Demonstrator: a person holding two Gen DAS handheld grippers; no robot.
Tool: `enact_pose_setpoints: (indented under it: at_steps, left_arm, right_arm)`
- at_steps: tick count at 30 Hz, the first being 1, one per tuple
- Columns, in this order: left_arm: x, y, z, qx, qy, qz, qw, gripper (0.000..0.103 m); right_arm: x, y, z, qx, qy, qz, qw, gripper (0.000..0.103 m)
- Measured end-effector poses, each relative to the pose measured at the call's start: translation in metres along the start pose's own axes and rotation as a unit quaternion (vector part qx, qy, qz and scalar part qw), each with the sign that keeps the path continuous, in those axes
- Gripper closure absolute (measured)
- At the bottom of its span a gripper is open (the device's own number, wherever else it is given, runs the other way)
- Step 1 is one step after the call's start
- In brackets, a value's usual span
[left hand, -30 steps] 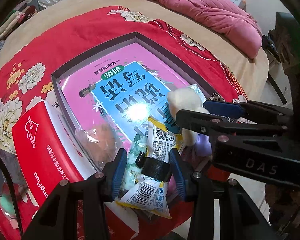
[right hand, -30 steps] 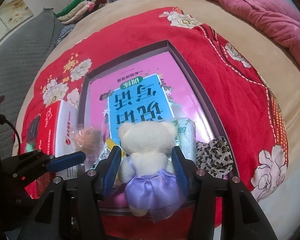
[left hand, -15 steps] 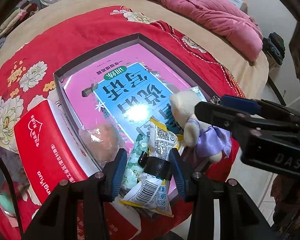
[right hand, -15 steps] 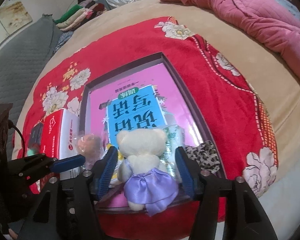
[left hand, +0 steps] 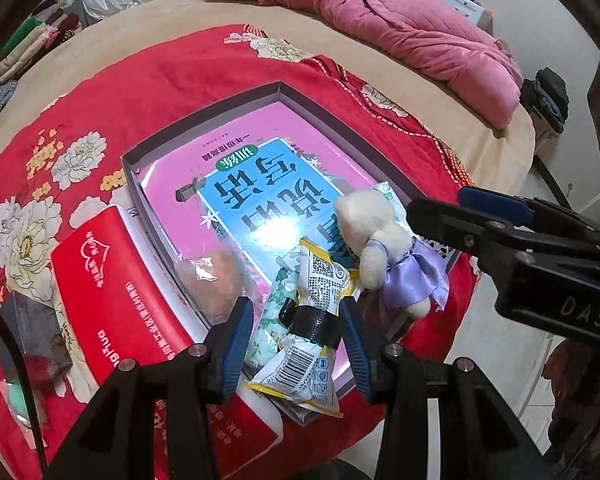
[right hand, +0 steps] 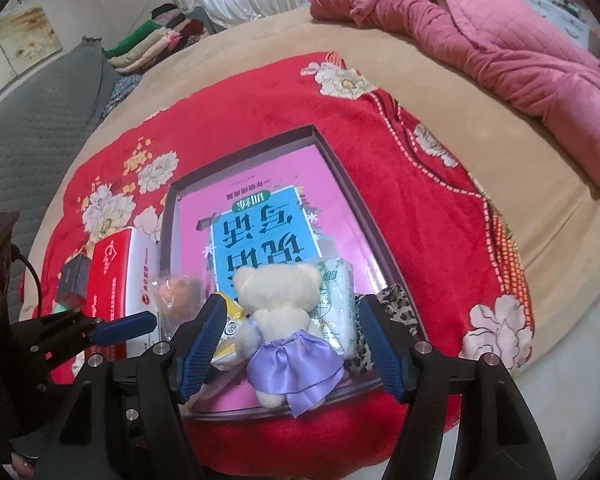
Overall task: Organize soft objects
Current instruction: 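Lower the snack packet and teddy bear into the tray and open both grippers, then move both open grippers back over the remaining pile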
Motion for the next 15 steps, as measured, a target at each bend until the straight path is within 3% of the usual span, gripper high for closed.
enact_pose_setpoints:
  at_steps: [9, 12, 15]
  left_arm:
    - [-0.021, -0.005, -0.002, 0.002, 0.011, 0.013, 0.9999, 0.058]
    - [-0.027, -0.007, -0.001, 0.003, 0.011, 0.019, 0.9998, 0.049]
    - [-0.034, -0.009, -0.002, 0.001, 0.009, 0.024, 0.9997, 0.048]
  right_arm:
    - [-0.016, -0.002, -0.004, 0.004, -0.007, 0.019, 1.000, 0.029]
    - [-0.020, -0.004, -0.004, 0.006, -0.012, 0.024, 1.000, 0.029]
    - [-0.025, -0.007, -0.004, 0.008, -0.017, 0.029, 0.999, 0.029]
Point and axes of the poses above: each gripper's, at about its wrist camera, not at the fingertips, and x roughly the way its jaws point, z to its right, y to its top, the point moved 7 cm from there along x, roughly the way its jaws point, and after that the axes turned 6 degrees about x, right-handed, at the moved point
